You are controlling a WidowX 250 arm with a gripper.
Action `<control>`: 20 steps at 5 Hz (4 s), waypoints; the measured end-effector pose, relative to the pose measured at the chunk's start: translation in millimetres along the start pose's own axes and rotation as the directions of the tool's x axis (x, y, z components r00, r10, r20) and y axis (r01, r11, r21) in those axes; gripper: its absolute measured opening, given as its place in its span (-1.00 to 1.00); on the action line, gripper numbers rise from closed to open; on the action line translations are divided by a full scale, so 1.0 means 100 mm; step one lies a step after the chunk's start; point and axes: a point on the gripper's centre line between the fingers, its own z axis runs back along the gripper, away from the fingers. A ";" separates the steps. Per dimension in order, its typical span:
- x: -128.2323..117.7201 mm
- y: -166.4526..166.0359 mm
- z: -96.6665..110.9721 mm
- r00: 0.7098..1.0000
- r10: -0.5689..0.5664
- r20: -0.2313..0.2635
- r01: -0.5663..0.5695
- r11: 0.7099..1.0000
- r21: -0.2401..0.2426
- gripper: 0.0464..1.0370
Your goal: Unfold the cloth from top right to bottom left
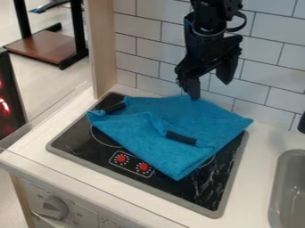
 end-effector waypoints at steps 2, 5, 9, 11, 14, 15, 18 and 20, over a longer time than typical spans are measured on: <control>-0.14 0.29 -0.21 0.998 0.016 -0.055 -0.012 0.998 0.061 0.92; -0.04 0.68 -0.18 0.999 0.054 -0.003 -0.053 0.988 0.143 0.92; 0.10 0.62 -0.73 0.991 0.121 -0.051 -0.106 0.967 0.233 0.85; 0.10 0.62 -0.77 0.992 0.110 -0.060 -0.093 0.966 0.243 -0.30; 0.09 0.53 -0.63 0.991 0.116 -0.071 -0.102 0.979 0.178 -0.95; 0.14 0.49 -0.53 0.990 0.127 -0.063 -0.116 0.982 0.149 -0.96; -0.02 0.84 -0.08 0.982 0.144 -0.119 -0.116 0.970 0.214 -0.96; -0.16 1.43 0.04 0.974 0.196 -0.116 -0.144 0.924 0.355 -0.96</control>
